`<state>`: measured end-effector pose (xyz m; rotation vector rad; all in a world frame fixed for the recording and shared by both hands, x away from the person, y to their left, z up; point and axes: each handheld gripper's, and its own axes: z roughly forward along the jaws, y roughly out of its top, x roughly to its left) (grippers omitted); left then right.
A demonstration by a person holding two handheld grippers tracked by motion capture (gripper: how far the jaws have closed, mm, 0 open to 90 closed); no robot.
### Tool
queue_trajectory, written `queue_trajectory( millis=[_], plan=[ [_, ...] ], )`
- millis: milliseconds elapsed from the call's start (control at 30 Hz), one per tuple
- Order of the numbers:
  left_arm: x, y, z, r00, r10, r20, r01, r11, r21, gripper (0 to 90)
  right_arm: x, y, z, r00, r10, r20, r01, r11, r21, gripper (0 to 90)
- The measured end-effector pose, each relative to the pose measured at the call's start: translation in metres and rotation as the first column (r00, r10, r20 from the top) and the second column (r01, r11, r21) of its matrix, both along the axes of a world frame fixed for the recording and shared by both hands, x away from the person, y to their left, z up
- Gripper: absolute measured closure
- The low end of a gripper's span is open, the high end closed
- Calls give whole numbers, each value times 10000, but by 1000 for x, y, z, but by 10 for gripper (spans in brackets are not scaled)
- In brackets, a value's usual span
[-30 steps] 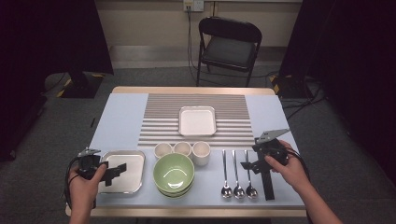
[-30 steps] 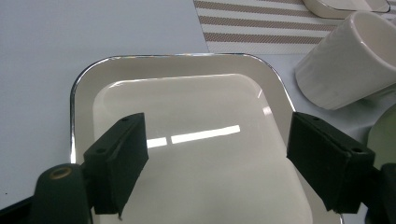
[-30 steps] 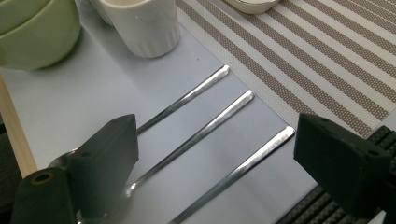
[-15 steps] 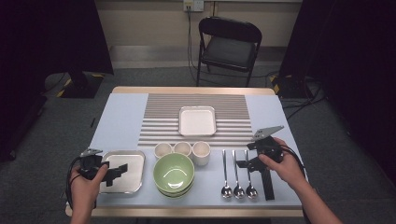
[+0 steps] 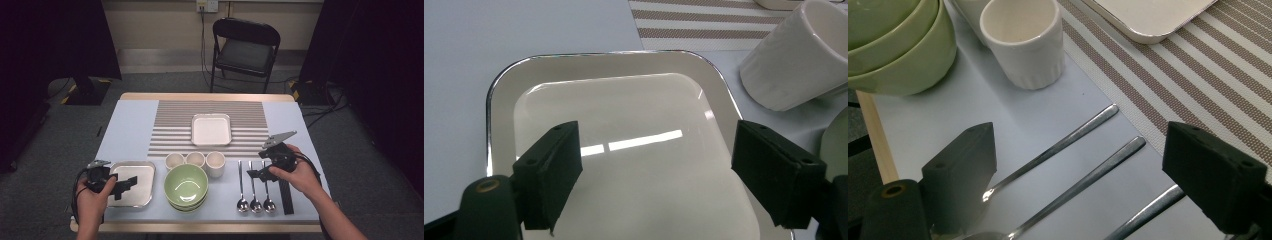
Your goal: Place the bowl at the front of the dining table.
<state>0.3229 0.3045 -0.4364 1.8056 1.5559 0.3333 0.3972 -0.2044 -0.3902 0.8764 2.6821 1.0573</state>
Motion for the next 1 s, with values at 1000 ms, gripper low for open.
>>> queue_trajectory(
  millis=[1000],
  plan=[
    [1, -4, 1, 9998, -60, 166, 65, 9995, -294, 194, 10, 22, 10, 9998, 162, -110, -161, 9998, 90, 133]
  ],
)
